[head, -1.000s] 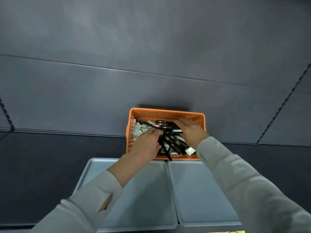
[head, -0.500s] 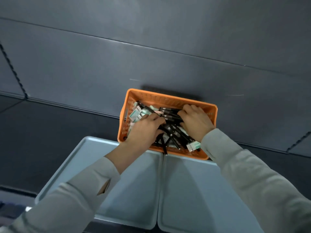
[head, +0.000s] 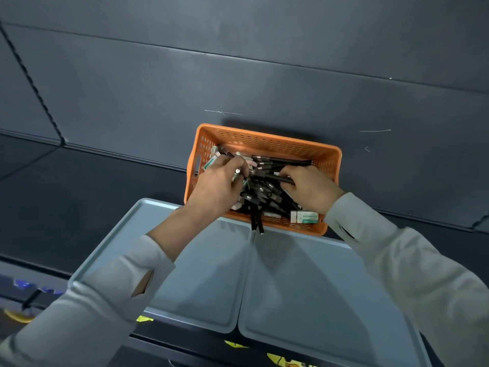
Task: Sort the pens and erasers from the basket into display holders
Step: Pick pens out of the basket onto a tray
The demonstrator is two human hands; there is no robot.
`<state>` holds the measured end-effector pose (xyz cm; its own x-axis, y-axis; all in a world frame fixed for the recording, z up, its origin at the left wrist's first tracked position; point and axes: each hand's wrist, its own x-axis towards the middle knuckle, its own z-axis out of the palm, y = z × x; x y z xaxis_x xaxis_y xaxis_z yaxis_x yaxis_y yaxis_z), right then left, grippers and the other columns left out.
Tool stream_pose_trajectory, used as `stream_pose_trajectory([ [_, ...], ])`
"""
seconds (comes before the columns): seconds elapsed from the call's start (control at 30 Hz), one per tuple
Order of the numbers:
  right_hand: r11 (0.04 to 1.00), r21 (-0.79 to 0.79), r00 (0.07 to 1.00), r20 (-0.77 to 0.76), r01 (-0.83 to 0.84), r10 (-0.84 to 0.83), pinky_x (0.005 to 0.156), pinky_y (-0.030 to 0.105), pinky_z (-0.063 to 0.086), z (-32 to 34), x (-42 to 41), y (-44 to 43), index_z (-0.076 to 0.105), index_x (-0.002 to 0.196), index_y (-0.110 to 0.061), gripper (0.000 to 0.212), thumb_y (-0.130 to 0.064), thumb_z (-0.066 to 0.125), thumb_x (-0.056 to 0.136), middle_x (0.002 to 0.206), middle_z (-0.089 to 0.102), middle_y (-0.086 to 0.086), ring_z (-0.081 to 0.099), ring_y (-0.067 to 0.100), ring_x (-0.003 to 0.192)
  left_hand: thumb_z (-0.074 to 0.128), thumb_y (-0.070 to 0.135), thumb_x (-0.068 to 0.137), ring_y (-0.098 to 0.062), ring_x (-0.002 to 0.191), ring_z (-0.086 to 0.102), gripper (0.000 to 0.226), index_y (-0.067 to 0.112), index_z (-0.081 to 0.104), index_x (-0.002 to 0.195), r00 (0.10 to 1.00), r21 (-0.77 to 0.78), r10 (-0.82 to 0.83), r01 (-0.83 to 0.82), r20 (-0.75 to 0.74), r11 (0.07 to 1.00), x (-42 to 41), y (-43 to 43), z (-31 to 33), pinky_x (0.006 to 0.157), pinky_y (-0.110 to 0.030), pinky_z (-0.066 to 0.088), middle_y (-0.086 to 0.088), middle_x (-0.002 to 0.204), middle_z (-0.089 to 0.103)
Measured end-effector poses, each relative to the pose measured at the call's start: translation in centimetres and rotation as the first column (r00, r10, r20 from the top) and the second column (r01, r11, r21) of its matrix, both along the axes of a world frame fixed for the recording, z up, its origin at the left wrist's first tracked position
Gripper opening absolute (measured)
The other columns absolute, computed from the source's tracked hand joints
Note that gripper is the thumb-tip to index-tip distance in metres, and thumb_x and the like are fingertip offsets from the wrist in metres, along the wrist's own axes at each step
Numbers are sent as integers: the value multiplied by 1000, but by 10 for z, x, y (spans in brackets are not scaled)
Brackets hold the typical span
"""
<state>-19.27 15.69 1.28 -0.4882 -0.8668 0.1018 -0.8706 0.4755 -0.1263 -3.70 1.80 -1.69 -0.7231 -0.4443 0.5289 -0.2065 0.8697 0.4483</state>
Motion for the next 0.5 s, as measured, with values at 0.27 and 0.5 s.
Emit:
stream_pose_trajectory([
  [0.27, 993, 97, 996, 70, -64, 57, 78, 34, 47, 1, 5, 11, 57, 124, -22, 29, -23, 51, 95, 112, 65, 4, 59, 23, 100, 61, 56, 84, -14, 95, 61, 38, 26, 69, 104, 982, 317, -31, -30, 187, 948, 15, 9, 1, 83, -29, 48, 6, 110, 63],
  [0.5, 990, 108, 995, 50, -91, 86, 76, 34, 44, -4, 17, 15, 55, 116, -23, 38, -37, 68, 83, 104, 54, -4, 54, 18, 99, 70, 33, 84, -27, 101, 61, 45, 17, 54, 122, 967, 266, 94, -158, 239, 951, 3, 37, -16, 83, -31, 44, -6, 117, 57],
])
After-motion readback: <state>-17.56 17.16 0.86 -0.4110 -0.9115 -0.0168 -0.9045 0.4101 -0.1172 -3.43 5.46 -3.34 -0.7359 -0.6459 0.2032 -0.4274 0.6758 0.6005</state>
